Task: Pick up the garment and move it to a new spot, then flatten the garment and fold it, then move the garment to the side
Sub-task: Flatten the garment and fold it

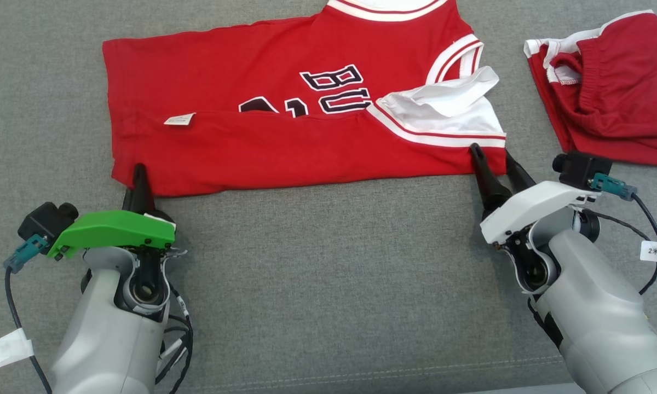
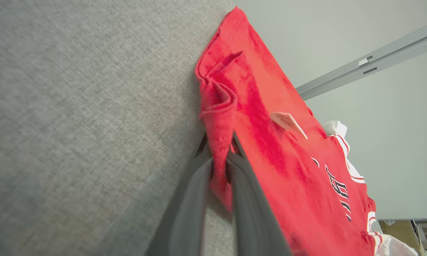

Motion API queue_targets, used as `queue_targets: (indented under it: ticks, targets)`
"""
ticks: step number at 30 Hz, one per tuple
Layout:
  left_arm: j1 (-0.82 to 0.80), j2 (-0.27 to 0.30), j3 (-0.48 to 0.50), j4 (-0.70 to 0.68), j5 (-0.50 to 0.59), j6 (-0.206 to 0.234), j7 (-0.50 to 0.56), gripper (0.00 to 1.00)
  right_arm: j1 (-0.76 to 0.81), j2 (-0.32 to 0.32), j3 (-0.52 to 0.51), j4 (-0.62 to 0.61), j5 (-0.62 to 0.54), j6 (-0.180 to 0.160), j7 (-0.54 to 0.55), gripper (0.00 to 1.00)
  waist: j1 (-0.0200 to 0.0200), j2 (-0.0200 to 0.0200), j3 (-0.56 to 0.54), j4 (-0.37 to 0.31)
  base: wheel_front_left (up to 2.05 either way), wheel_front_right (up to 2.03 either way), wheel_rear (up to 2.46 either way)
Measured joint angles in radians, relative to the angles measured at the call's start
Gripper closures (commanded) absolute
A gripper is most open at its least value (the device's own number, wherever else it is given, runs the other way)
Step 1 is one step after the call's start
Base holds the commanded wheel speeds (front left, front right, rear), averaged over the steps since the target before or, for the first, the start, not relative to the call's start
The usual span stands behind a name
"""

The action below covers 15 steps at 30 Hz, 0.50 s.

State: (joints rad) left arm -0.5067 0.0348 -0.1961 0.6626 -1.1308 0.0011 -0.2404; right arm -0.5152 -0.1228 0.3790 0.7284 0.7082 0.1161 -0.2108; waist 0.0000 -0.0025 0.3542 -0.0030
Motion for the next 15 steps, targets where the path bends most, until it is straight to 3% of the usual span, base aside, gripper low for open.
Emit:
queue_targets:
  ticks: [15]
  targets:
    - [0.01,-0.007,0.012,0.008,0.003,-0.059,-0.012,1.0,0.007,0.0,0.004,-0.048,0.033,0.007,-0.027,1.0,0.0,0.0,-0.041,0.004,0.0,0.0,0.0]
